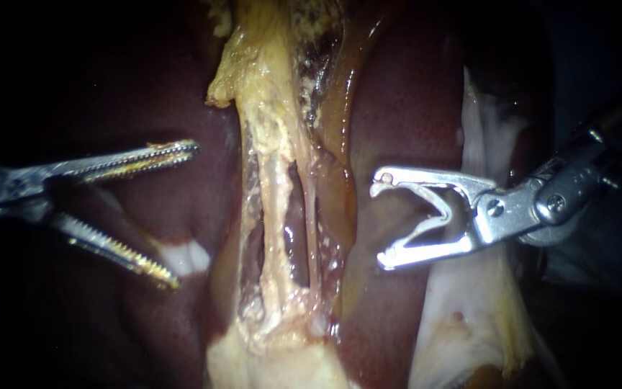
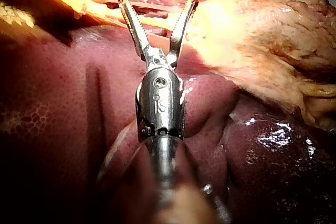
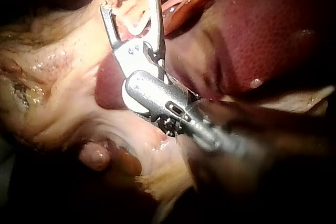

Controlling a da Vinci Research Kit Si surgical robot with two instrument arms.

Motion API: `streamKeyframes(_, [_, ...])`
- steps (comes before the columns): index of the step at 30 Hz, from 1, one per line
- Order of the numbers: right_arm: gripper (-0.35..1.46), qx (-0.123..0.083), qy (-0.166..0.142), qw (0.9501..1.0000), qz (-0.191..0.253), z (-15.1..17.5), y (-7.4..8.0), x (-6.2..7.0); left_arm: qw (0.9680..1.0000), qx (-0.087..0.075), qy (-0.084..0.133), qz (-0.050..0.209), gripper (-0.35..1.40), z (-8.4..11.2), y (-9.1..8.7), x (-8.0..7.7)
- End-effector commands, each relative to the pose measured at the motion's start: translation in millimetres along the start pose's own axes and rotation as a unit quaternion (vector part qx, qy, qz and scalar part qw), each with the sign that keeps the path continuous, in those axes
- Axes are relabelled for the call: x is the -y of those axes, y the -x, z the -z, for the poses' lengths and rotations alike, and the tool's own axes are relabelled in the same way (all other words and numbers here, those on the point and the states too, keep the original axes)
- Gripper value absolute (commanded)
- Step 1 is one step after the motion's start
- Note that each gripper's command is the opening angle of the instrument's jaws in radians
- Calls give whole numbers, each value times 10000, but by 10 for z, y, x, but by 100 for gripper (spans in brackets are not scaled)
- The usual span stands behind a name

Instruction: Grabbing gallbladder

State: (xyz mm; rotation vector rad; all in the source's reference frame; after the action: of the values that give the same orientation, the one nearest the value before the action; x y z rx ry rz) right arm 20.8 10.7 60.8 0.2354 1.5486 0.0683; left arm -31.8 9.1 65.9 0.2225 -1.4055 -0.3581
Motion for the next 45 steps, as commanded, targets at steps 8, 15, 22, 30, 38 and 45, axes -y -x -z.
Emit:
streamKeyframes(8, [60,-3,-7,10000,1,0,-2,1,9986,-70,465,223,91,0,6,-15])
streamKeyframes(15, [60,-3,-6,10000,1,0,-2,1,9897,-118,1145,852,89,-5,13,-46])
streamKeyframes(22, [60,-10,-19,10000,2,0,-1,2,9753,-70,1575,1545,81,-25,14,-73])
streamKeyframes(30, [60,-12,-24,10000,3,0,-2,3,9651,-23,1822,1879,78,-45,0,-95])
streamKeyframes(38, [60,-14,-27,10000,4,-1,-3,4,9561,-110,1924,2206,46,-45,-12,-107])
streamKeyframes(45, [60,-15,-28,10000,4,-1,-4,4,9523,-430,1852,2389,-35,-40,-21,-109])
